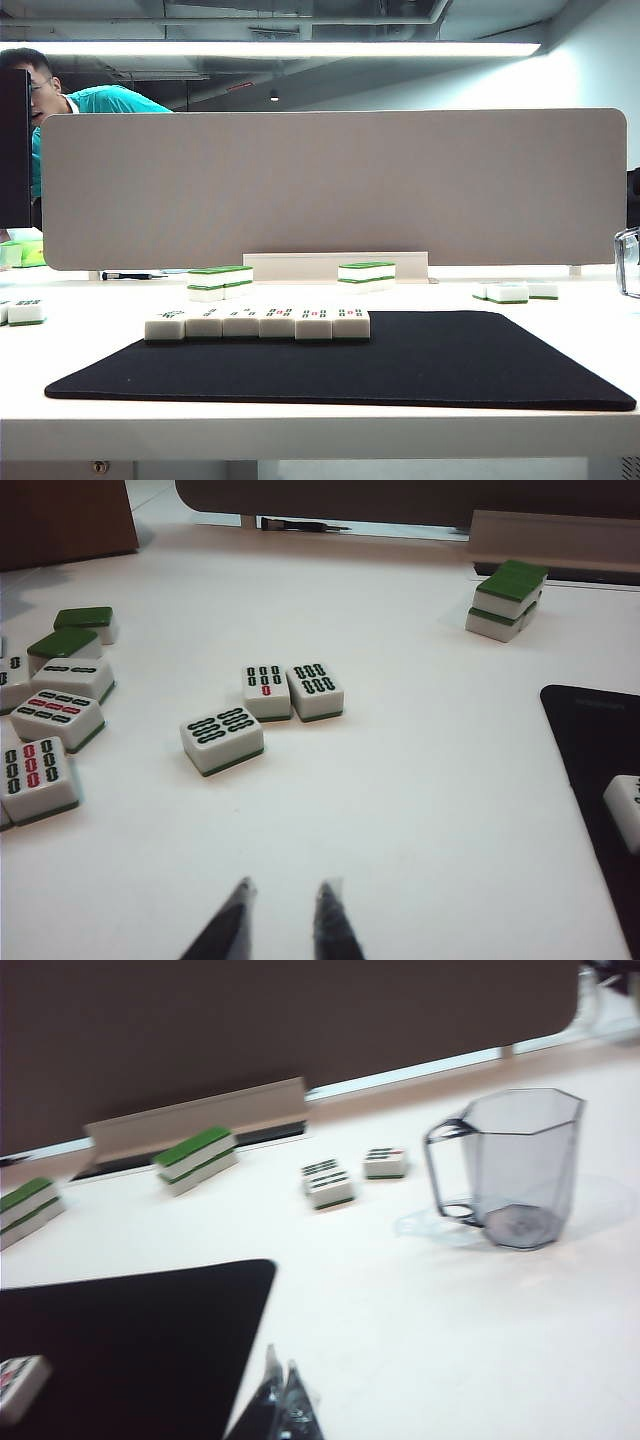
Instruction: Align six mahjong tiles in a row on the table.
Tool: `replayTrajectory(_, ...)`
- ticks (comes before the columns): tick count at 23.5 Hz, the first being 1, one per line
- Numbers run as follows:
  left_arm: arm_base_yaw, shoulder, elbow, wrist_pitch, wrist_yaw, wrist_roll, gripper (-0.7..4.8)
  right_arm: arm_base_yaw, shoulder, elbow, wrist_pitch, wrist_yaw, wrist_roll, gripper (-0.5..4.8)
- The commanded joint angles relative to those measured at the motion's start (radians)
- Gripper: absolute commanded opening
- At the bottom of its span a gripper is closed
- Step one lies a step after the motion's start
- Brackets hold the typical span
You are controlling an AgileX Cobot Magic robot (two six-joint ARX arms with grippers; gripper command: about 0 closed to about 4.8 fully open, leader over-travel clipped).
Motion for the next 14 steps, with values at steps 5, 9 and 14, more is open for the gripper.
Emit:
replayTrajectory(5, 0.000, 0.001, 0.000, -0.013, 0.006, 0.000, 0.79, 0.001, -0.008, -0.088, 0.101, 0.136, 0.003, -0.01)
replayTrajectory(9, 0.000, 0.001, 0.000, -0.013, 0.006, 0.000, 0.79, 0.001, -0.008, -0.088, 0.050, 0.175, 0.003, -0.01)
replayTrajectory(14, 0.000, 0.001, 0.000, -0.013, 0.006, 0.001, 0.79, 0.001, -0.008, -0.088, -0.031, 0.177, -0.003, -0.01)
